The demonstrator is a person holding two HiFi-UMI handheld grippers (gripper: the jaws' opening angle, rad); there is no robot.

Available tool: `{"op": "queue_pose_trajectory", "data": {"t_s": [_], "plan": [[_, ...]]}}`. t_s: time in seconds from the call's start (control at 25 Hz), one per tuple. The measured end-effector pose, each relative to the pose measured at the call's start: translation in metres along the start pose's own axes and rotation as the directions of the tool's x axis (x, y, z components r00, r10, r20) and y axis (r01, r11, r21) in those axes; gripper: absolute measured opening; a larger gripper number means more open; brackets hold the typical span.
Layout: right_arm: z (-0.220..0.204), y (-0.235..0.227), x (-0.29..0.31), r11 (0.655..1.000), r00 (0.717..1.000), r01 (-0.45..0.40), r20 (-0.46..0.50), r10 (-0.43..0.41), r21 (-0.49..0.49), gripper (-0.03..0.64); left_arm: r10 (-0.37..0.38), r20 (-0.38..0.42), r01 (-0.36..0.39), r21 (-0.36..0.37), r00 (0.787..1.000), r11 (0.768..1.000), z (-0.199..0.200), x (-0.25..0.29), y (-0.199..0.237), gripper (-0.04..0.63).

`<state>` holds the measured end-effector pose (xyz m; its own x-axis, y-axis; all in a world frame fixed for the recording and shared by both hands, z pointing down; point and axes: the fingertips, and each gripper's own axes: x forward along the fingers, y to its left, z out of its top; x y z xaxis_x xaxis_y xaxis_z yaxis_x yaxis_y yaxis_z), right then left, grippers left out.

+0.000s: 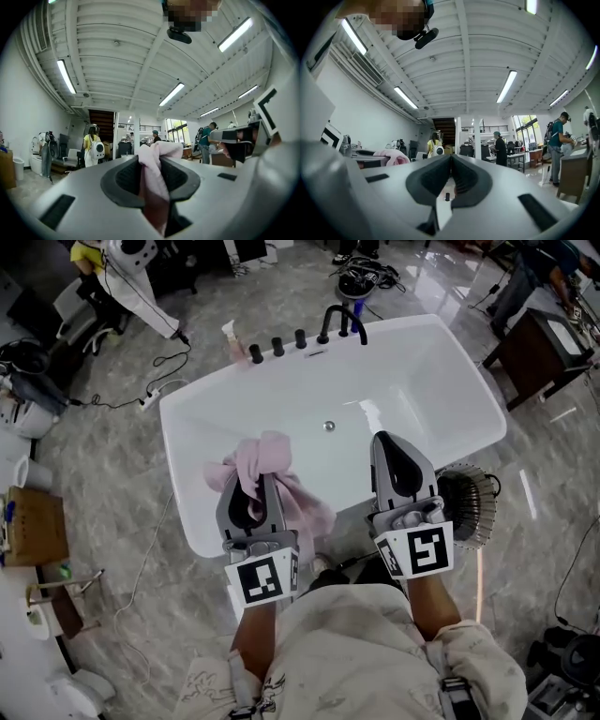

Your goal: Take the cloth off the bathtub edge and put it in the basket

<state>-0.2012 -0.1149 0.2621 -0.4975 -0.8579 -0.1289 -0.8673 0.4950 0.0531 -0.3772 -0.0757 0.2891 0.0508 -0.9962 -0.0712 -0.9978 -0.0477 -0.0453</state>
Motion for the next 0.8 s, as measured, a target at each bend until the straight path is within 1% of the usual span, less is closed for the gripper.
{"op": "queue_pose_trajectory", "data": {"t_s": [0.24, 0.48, 0.64, 0.8], "plan": [[0.002, -0.067, -0.033, 0.996, 0.996, 0.089, -0.006, -0.089, 0.003, -0.011, -0.054, 0.025, 0.054, 0.002, 0.998, 0.999, 0.018, 0.019, -0.057, 0.095], [0.008, -0.126, -0.064, 0.986, 0.986, 0.168, -0.002, -0.168, -0.001, -0.011, -0.129, 0.041, 0.129, -0.001, 0.991, 0.992, 0.03, 0.039, -0.119, 0.095], [0.01, -0.169, -0.09, 0.973, 0.973, 0.229, 0.001, -0.229, -0.007, -0.011, -0.193, 0.05, 0.194, 0.0, 0.98, 0.981, 0.034, 0.053, -0.169, 0.095], [0.013, -0.212, -0.118, 0.954, 0.954, 0.299, 0.004, -0.299, -0.01, -0.011, -0.261, 0.063, 0.261, -0.002, 0.963, 0.965, 0.04, 0.065, -0.219, 0.095]]}}
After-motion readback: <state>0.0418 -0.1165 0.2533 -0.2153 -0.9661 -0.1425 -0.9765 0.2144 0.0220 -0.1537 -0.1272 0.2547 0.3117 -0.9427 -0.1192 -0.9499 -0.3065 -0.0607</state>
